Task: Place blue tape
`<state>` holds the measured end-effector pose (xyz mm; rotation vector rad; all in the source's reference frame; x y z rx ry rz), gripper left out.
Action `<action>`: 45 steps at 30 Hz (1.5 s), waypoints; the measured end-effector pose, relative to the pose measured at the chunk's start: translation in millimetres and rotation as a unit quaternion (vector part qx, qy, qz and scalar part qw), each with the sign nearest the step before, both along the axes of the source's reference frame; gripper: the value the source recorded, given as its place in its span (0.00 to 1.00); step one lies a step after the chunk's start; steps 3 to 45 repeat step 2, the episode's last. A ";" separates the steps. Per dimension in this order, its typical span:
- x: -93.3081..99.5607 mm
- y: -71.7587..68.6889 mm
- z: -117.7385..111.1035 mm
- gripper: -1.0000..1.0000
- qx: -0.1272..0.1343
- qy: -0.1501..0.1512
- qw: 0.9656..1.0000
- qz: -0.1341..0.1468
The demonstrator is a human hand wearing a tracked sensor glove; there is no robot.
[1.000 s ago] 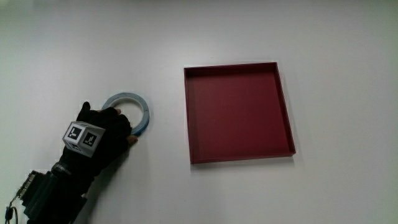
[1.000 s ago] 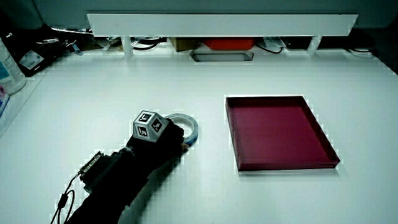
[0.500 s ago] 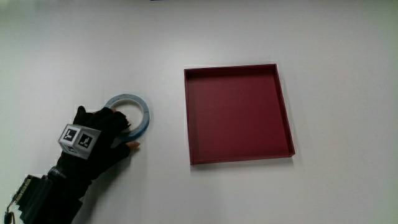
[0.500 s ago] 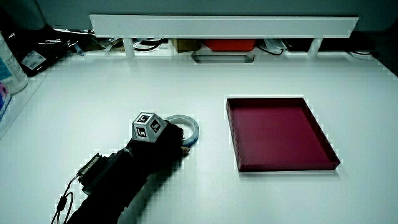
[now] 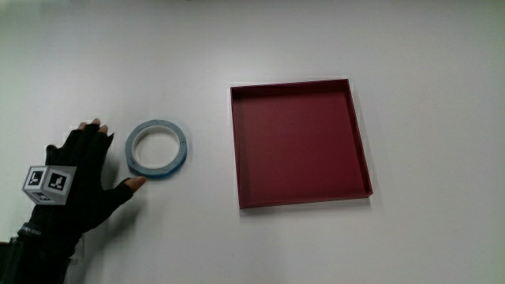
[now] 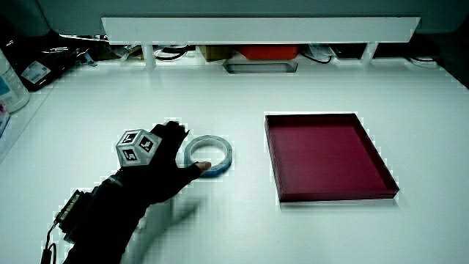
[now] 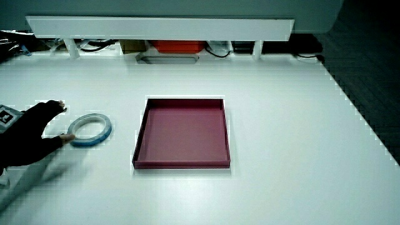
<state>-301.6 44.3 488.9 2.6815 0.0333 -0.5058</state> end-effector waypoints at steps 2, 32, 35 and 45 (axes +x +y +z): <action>-15.6 5.4 19.6 0.00 -0.036 -0.009 0.999 -0.008; -15.6 5.4 19.6 0.00 -0.036 -0.009 0.999 -0.008; -15.6 5.4 19.6 0.00 -0.036 -0.009 0.999 -0.008; -15.6 5.4 19.6 0.00 -0.036 -0.009 0.999 -0.008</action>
